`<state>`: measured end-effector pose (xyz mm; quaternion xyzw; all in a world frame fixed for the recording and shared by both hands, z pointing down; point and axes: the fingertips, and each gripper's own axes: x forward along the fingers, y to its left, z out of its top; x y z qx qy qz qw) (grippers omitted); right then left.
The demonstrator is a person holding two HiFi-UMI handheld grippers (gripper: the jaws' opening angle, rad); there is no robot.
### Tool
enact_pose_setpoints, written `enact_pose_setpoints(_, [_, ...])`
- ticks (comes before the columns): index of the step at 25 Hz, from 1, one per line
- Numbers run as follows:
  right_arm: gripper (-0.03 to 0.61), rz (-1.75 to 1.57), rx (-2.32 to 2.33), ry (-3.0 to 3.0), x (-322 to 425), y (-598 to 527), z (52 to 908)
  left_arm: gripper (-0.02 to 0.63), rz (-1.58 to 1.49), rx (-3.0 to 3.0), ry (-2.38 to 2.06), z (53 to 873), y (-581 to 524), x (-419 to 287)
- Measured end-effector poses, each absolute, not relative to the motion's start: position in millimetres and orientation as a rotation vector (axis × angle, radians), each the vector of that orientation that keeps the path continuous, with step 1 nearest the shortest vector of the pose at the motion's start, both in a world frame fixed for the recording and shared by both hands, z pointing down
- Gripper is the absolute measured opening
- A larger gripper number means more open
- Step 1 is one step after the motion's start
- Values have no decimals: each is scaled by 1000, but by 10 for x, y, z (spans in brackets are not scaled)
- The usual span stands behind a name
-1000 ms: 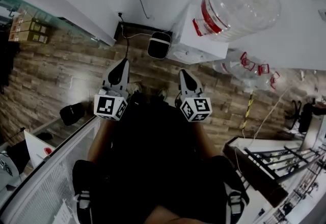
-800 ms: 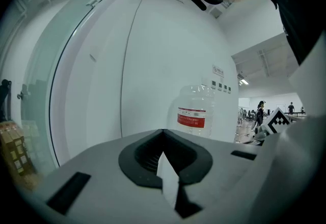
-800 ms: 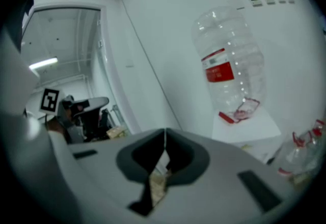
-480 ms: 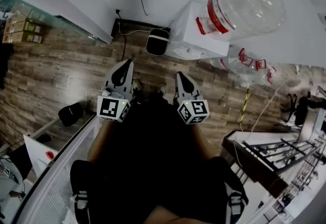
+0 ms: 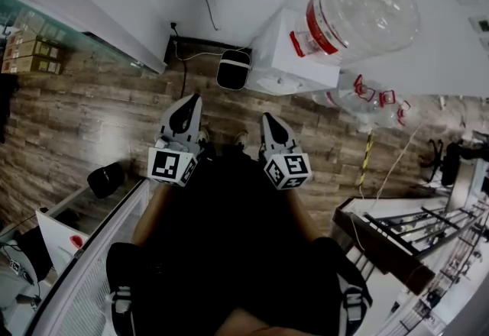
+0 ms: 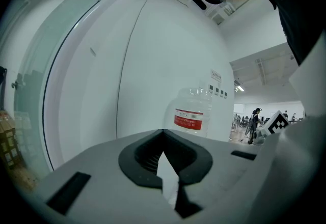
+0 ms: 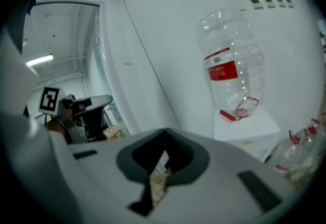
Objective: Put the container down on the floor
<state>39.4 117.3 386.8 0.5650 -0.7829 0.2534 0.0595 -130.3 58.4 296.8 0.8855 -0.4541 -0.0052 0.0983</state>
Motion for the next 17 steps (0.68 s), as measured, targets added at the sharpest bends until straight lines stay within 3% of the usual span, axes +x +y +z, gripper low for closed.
enact_pose_setpoints(17, [34,779,1698,-2375,398,1098,3893,28,-5,2619,-1343,2991,534,-1309])
